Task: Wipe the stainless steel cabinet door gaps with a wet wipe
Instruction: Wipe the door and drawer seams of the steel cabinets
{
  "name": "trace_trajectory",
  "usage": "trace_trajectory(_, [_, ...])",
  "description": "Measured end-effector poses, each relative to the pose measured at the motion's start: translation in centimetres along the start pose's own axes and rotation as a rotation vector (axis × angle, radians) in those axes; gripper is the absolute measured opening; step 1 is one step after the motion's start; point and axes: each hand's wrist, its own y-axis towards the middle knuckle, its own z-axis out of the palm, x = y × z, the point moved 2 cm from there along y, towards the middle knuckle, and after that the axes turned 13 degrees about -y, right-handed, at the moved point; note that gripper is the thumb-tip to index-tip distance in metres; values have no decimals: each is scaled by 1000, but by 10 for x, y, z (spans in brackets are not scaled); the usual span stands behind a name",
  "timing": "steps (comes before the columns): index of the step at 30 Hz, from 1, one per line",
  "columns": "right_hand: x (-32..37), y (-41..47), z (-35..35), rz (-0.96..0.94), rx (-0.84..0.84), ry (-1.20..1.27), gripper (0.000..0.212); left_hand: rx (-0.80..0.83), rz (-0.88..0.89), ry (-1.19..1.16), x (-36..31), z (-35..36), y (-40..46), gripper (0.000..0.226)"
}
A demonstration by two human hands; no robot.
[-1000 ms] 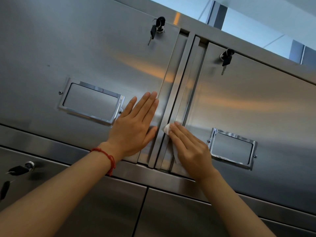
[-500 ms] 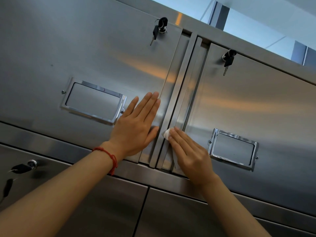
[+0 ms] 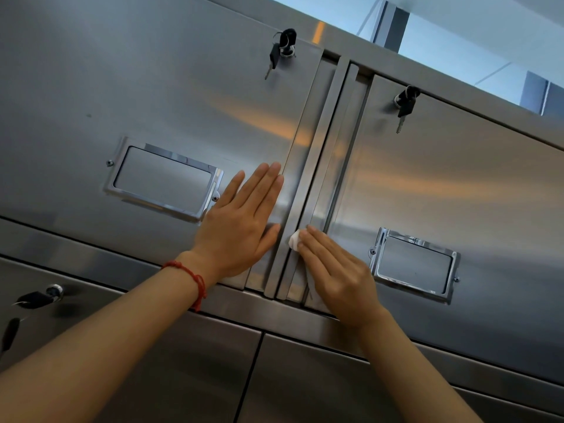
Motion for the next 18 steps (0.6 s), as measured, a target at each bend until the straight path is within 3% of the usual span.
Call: trace_trajectory(18, [21,-20,-6,-29,35,36,18,3,-5,-3,1,2,0,64])
